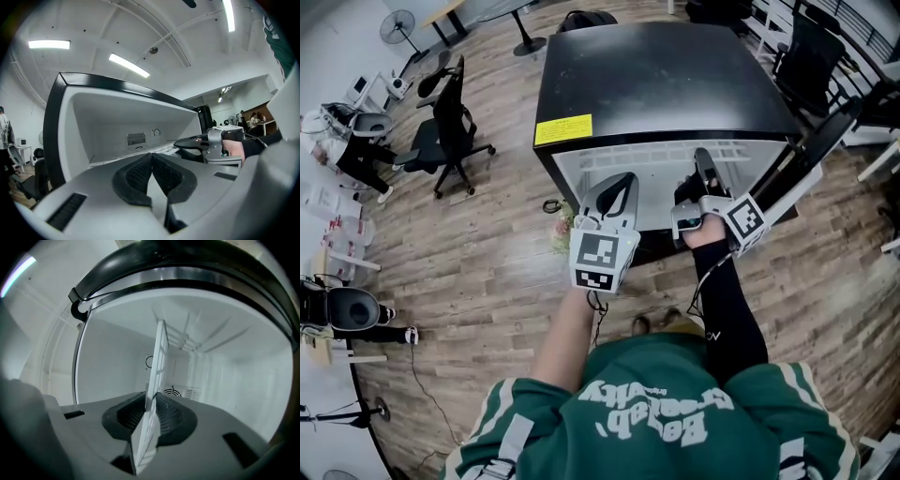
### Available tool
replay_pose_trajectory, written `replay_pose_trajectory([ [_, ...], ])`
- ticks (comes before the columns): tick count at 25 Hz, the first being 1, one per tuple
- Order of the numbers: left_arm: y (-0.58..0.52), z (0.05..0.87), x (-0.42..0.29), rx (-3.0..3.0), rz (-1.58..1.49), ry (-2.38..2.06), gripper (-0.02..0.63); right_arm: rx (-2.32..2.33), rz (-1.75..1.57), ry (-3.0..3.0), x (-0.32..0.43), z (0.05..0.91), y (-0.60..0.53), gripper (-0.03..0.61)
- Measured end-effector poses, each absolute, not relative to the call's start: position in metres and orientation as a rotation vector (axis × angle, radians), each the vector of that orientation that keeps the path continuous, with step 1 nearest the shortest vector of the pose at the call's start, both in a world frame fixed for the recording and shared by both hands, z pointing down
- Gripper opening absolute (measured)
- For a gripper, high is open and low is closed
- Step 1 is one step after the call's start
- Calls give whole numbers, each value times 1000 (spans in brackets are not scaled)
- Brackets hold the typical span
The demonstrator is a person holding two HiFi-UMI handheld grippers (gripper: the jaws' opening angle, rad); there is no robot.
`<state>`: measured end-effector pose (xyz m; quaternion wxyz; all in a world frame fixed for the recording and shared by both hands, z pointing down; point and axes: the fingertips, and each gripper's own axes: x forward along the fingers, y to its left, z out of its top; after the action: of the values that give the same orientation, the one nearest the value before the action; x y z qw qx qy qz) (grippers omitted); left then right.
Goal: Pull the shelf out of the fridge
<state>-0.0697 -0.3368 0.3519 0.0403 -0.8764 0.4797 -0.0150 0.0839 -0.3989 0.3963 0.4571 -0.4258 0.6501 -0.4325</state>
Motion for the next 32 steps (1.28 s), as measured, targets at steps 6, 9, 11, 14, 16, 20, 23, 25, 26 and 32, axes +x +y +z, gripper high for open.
replay_pose_trajectory([
  [6, -340, 350, -73, -2676, -44, 1478, 17, -1047, -1075, 1579, 82, 396, -409, 81],
  [9, -341, 350, -74, -2675, -45, 1481, 17, -1051, -1078, 1566, 82, 396, -413, 83],
  [11, -343, 350, -74, -2673, -48, 1481, 17, -1064, -1081, 1561, 83, 396, -417, 83],
  [14, -346, 350, -73, -2672, -47, 1484, 17, -1072, -1085, 1544, 85, 396, -424, 80],
  [16, -347, 350, -72, -2671, -46, 1484, 17, -1083, -1084, 1530, 89, 396, -428, 74],
  [20, -351, 350, -71, -2667, -53, 1491, 17, -1099, -1078, 1508, 93, 397, -433, 84],
  [23, -353, 352, -72, -2665, -56, 1499, 17, -1117, -1079, 1497, 92, 399, -436, 92],
  [25, -355, 354, -73, -2665, -59, 1503, 17, -1125, -1096, 1479, 91, 401, -440, 85],
  [26, -355, 354, -73, -2664, -61, 1505, 17, -1122, -1107, 1466, 91, 402, -442, 84],
  [32, -357, 355, -81, -2653, -67, 1528, 17, -1108, -1088, 1420, 92, 399, -448, 49],
])
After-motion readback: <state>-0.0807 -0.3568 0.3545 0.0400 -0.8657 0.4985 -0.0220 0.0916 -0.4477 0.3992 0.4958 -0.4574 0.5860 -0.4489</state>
